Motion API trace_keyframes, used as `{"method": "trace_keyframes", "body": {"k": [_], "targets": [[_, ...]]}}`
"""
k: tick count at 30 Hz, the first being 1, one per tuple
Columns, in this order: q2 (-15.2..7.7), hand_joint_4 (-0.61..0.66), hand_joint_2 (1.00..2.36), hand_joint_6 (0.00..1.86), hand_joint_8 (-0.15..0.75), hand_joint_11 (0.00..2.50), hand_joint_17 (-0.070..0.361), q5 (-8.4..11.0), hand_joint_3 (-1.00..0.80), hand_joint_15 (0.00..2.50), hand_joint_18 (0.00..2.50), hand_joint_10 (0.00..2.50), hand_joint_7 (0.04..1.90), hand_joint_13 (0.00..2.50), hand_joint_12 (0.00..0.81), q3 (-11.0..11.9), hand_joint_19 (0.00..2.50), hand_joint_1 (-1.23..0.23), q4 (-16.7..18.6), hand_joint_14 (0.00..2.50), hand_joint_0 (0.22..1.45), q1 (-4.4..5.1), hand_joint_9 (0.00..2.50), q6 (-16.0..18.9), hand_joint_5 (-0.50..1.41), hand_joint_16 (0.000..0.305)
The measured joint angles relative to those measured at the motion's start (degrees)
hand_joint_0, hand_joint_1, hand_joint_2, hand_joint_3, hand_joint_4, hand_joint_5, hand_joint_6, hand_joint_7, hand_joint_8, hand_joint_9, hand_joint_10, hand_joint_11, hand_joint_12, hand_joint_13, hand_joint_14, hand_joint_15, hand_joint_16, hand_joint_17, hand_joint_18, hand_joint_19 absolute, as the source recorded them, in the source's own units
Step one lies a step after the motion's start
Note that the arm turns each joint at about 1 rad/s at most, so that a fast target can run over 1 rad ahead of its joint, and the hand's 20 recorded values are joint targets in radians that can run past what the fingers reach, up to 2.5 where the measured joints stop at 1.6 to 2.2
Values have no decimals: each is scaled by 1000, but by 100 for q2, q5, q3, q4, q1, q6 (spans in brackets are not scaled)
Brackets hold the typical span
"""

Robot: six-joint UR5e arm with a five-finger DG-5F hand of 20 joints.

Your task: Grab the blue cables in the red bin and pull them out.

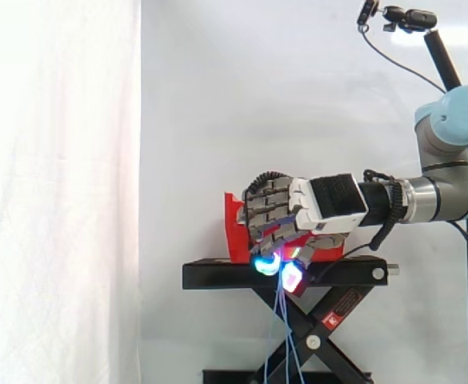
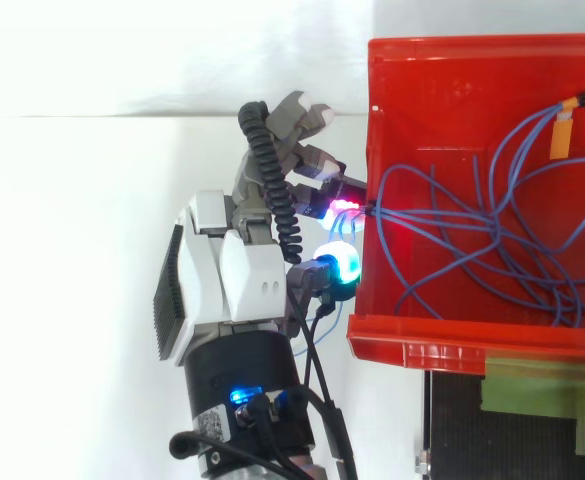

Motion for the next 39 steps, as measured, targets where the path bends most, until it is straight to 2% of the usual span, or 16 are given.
{"method": "trace_keyframes", "body": {"k": [5,6,14,27,39], "targets": [[0,73,1000,517,254,1160,102,0,-1000,552,436,18,655,632,362,-3,398,-883,-8,19,731,0,826,0,777,45],[0,73,1000,399,253,1161,102,0,-1000,549,436,18,695,632,361,-2,398,-883,-12,20,731,1,827,0,789,45],[0,78,1000,114,256,1159,102,0,-1000,555,435,18,772,632,361,-2,398,-895,-79,19,731,3,823,16,827,46],[1,92,1000,22,256,1148,102,-7,-1000,554,434,19,805,630,361,-5,399,-900,-95,19,735,-27,824,4,845,45],[0,81,1000,70,256,1150,102,-25,-1000,552,436,19,796,632,360,-2,399,-898,-88,19,735,-58,827,7,846,46]]}}
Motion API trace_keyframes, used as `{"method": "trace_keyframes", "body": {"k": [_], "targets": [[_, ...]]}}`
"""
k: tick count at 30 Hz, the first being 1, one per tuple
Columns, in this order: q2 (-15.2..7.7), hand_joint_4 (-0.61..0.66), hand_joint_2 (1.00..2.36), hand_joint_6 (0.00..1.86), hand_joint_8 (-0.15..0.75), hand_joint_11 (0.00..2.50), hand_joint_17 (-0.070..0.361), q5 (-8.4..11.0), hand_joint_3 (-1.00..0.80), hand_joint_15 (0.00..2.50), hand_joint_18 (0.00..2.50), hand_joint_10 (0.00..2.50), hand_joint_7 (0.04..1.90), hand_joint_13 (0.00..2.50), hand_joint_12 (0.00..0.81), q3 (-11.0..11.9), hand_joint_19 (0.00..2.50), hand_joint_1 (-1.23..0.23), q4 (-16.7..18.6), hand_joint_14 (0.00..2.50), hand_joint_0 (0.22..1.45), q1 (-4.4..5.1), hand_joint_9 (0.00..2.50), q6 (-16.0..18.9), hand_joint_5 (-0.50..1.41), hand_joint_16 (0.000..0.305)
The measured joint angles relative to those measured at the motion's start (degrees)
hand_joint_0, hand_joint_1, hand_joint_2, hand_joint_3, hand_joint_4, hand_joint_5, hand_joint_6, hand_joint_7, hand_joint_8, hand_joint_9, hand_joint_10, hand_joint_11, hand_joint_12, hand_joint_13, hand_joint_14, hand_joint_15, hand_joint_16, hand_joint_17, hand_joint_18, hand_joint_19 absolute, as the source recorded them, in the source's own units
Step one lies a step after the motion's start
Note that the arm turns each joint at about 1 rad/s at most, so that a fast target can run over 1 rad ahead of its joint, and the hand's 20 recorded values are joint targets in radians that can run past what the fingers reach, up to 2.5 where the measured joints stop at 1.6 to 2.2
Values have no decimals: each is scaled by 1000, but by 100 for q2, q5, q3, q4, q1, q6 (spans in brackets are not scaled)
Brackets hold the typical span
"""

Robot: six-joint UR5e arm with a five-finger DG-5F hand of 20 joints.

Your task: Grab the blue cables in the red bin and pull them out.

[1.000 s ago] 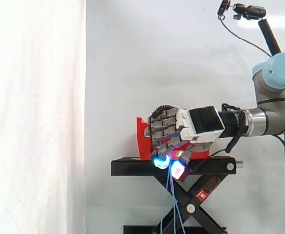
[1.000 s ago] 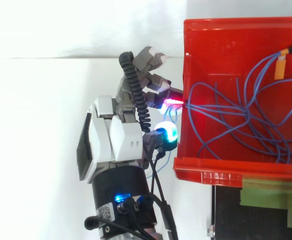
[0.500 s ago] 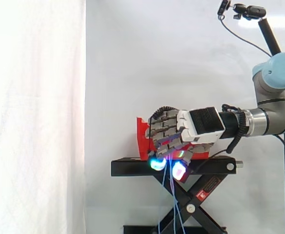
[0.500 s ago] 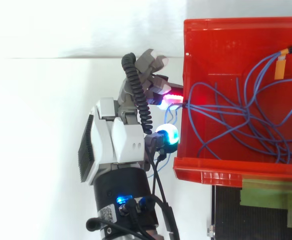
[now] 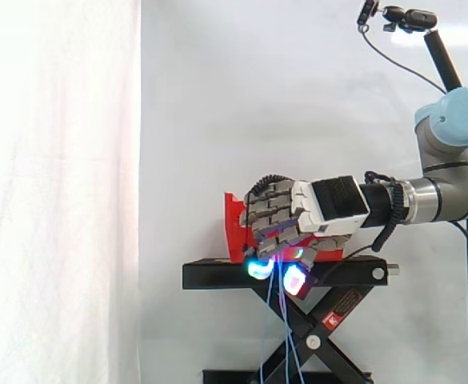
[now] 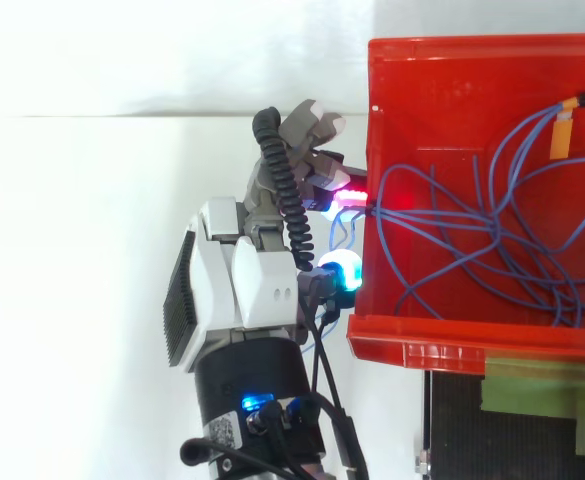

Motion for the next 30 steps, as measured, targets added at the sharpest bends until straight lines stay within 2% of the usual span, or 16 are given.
{"method": "trace_keyframes", "body": {"k": [30], "targets": [[4,85,1000,99,252,1154,102,-77,-1000,561,438,19,789,636,361,80,398,-897,-111,19,734,-11,830,11,846,46]]}}
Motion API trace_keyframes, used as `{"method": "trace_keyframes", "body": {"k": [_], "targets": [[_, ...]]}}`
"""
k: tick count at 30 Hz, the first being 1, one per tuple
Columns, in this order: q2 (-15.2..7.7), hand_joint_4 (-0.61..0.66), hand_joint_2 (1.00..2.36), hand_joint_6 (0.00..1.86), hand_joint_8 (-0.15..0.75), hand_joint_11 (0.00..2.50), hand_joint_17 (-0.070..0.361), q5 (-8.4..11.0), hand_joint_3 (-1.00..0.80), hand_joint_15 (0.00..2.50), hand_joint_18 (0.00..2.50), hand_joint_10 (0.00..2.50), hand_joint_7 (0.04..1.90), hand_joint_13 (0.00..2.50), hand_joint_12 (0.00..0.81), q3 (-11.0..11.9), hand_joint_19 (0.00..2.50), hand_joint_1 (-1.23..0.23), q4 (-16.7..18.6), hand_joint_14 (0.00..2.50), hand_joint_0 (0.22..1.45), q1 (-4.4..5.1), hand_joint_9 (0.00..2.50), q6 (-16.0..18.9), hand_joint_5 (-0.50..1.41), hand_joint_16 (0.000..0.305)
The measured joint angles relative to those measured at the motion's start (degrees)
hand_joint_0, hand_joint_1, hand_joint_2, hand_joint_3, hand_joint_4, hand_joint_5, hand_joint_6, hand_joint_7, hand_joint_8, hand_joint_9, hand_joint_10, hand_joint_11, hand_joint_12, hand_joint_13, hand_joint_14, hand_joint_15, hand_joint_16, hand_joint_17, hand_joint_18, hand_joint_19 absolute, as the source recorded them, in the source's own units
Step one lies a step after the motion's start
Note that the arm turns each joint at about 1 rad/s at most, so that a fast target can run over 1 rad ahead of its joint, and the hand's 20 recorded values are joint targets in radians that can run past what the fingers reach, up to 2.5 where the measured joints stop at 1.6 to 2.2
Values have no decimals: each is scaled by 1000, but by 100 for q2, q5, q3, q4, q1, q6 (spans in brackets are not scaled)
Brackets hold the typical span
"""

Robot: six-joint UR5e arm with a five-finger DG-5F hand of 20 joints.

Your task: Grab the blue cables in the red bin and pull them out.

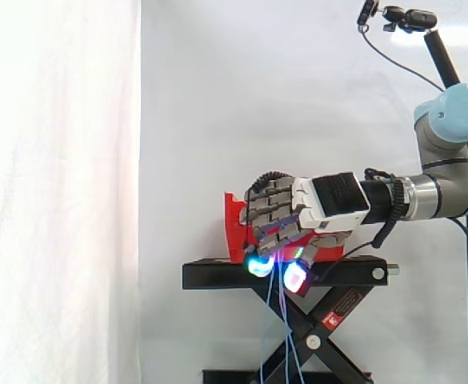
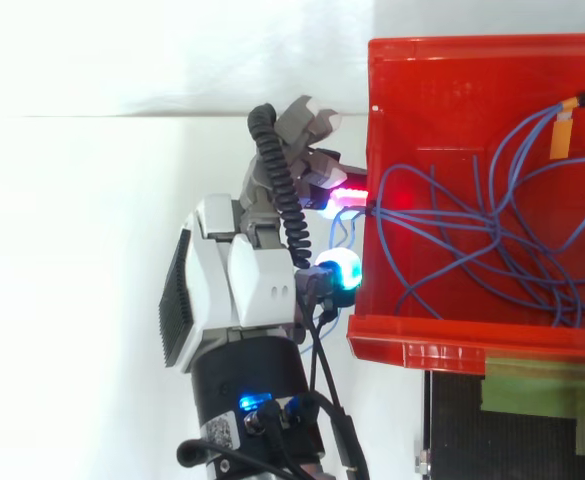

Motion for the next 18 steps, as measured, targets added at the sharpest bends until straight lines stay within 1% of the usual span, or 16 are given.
{"method": "trace_keyframes", "body": {"k": [5,11,18], "targets": [[-3,94,1000,109,257,1155,102,-17,-1000,556,438,19,788,635,362,2,399,-896,-30,19,735,1,831,0,846,45],[1,93,1000,184,254,1161,102,-20,-1000,552,441,19,774,637,361,8,402,-896,-52,21,735,-1,841,0,850,45],[-2,97,1000,193,257,1153,102,-54,-1000,549,446,19,769,642,361,22,397,-893,-66,20,735,-4,848,3,853,45]]}}
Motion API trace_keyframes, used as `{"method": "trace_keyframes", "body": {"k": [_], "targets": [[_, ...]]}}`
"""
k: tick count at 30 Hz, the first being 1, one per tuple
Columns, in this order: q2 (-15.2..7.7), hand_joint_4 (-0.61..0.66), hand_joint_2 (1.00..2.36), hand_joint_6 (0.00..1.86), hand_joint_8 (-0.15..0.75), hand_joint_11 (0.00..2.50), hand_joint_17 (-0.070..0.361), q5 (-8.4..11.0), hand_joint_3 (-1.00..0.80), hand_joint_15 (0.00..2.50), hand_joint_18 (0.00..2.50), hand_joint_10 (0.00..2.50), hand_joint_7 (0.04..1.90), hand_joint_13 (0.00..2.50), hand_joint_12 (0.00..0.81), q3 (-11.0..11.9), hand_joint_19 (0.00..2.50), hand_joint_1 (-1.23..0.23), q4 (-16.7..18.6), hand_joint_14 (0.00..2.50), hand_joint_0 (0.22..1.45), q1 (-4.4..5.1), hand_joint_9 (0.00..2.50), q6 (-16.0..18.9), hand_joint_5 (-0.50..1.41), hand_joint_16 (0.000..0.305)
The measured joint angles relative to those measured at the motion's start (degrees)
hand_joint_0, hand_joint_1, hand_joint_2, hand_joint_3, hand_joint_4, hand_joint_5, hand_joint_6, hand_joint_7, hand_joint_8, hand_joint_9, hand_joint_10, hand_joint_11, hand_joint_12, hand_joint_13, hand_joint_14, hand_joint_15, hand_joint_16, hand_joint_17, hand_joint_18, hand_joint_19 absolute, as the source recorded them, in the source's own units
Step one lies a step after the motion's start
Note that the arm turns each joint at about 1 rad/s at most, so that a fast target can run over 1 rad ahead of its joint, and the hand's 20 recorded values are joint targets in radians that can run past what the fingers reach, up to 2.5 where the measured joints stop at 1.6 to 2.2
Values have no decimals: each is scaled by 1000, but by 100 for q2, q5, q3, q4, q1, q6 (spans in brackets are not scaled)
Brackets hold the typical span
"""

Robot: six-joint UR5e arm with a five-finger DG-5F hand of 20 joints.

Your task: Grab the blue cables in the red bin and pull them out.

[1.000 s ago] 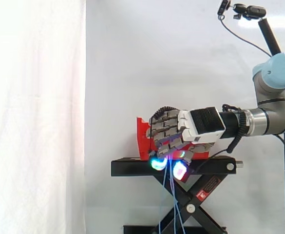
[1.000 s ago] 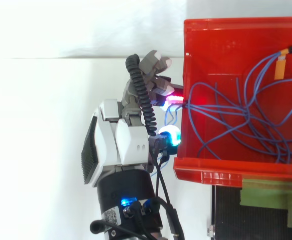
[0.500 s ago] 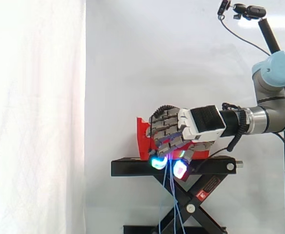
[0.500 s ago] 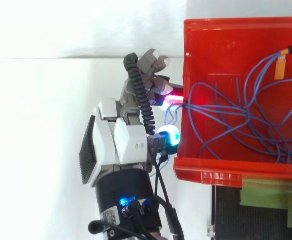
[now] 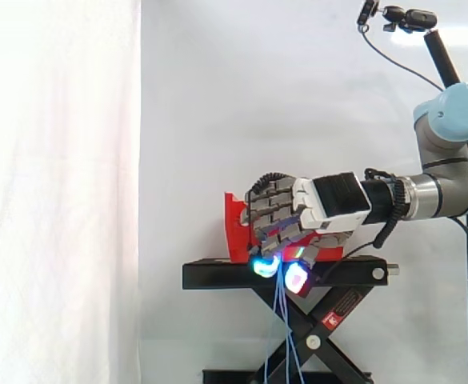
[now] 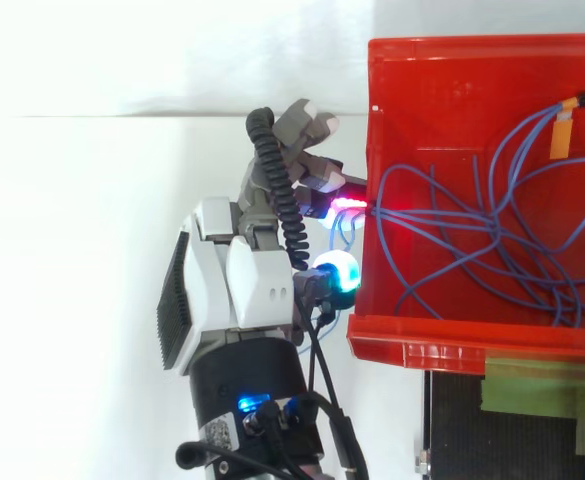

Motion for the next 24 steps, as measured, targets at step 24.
{"method": "trace_keyframes", "body": {"k": [24], "targets": [[-2,101,1000,153,257,1162,102,-124,-1000,559,448,19,784,646,361,172,397,-895,-480,19,734,-1,844,535,853,45]]}}
